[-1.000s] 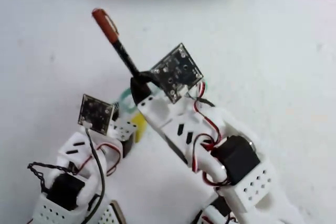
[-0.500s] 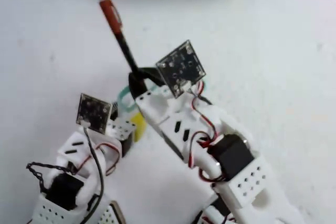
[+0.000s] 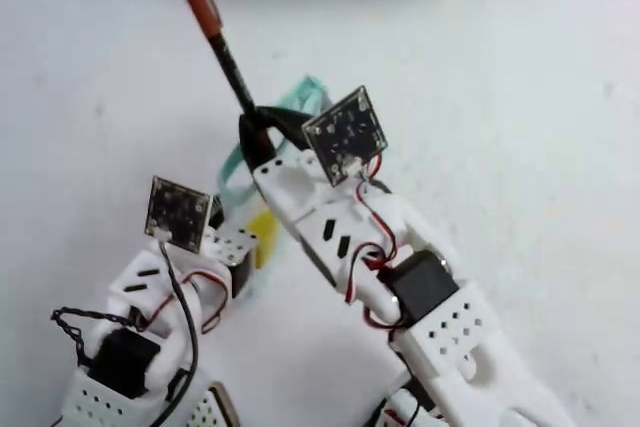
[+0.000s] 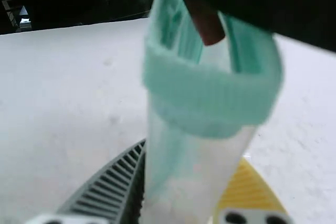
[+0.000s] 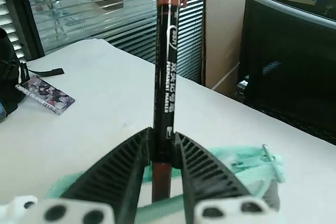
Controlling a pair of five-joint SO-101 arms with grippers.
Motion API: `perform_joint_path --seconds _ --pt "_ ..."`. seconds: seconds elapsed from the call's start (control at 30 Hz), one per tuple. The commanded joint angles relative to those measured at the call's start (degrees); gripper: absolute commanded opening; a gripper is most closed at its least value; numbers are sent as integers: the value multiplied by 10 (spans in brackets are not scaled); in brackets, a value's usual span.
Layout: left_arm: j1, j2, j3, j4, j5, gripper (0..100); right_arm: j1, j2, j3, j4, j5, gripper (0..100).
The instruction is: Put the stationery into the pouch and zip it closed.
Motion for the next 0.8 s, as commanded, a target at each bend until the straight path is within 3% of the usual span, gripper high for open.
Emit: perform_joint_path --seconds 0.0,0.2,0.4,0.53,0.6,0.7,0.77 --pt "-3 0 -9 -13 9 185 16 -21 -6 56 4 17" --pt "-3 0 -9 -13 10 184 15 -110 -3 131 6 19" --pt "-3 0 -9 -13 8 184 12 -139 -2 189 128 22" --pt "-3 0 -9 -13 9 184 -13 -143 -2 215 154 22" --pt "-3 0 -9 -13 10 184 -21 -143 -7 215 153 60" --pt "-3 0 -9 -13 10 184 -20 -138 -23 225 146 194" --pt "-3 0 -8 -13 10 184 -19 -137 -29 227 133 217"
